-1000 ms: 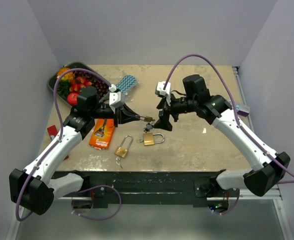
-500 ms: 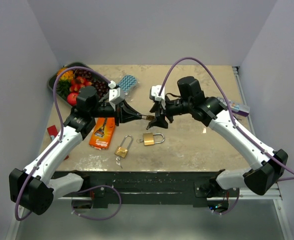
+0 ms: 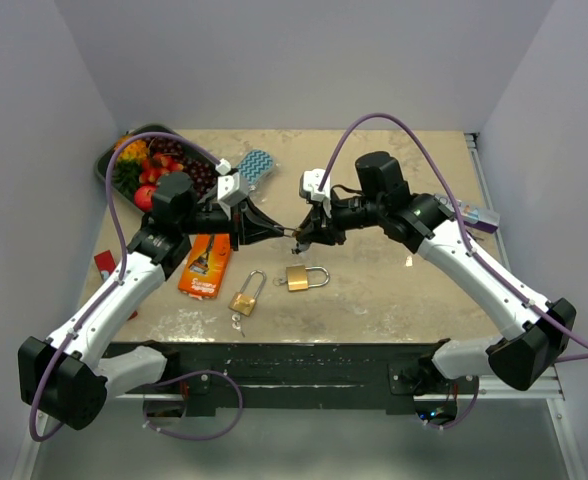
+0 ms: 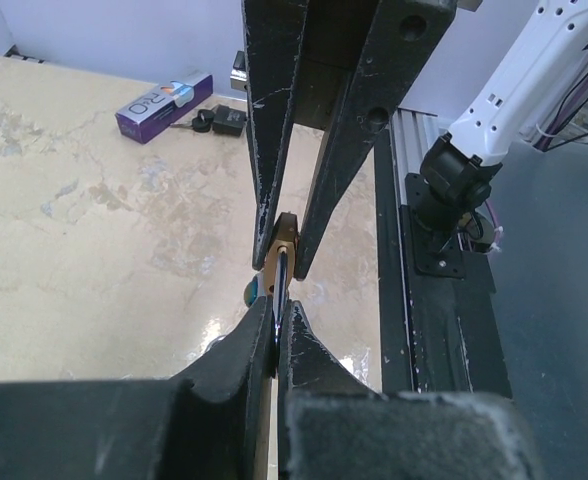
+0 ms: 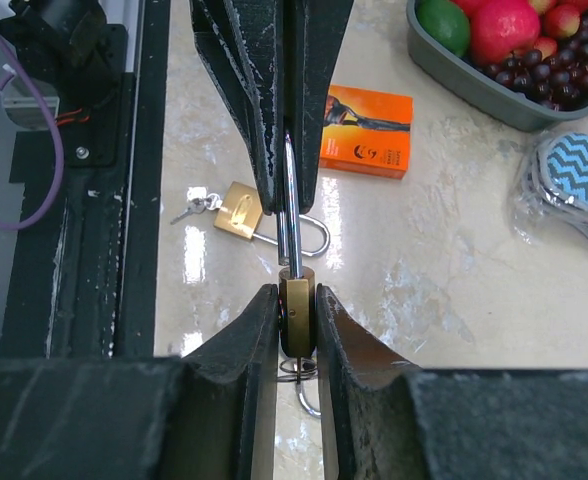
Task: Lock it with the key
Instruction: Lock the lock.
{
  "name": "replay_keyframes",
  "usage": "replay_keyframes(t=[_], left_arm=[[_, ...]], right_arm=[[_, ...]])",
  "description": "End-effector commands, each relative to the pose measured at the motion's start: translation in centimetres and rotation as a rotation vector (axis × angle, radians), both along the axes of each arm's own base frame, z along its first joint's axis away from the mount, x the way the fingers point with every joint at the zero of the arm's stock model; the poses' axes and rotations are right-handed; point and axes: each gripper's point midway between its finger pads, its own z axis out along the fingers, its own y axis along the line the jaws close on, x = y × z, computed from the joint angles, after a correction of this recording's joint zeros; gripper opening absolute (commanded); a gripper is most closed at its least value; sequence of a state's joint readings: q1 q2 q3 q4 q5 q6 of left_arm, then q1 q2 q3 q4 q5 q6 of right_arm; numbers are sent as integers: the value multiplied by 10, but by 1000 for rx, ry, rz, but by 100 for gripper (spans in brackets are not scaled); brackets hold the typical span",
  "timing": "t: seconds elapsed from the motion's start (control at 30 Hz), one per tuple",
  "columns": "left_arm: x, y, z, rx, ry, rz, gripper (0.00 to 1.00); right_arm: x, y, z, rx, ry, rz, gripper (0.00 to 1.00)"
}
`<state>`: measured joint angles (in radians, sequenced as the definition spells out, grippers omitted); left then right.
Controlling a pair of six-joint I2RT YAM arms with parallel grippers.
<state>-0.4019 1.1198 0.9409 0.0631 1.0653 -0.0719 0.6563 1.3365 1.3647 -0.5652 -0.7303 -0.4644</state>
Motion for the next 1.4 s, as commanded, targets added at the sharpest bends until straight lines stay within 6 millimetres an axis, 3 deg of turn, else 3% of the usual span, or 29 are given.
replay_keyframes(t=[0.0, 0.5, 0.93, 1.37], left_arm=[[-5, -5, 27, -56, -101, -19, 0], [-16, -25, 11, -61, -73, -82, 0], [-16, -40, 2, -82, -41, -116, 0], [-21, -40, -20, -32, -69, -167, 0]], right_arm=[[-9, 10, 18, 56, -8, 61, 0], [-22, 28, 54, 161, -12, 133, 0], [-14, 44, 72, 235, -52, 152, 0], [-25, 47, 83, 280, -31, 214, 0]])
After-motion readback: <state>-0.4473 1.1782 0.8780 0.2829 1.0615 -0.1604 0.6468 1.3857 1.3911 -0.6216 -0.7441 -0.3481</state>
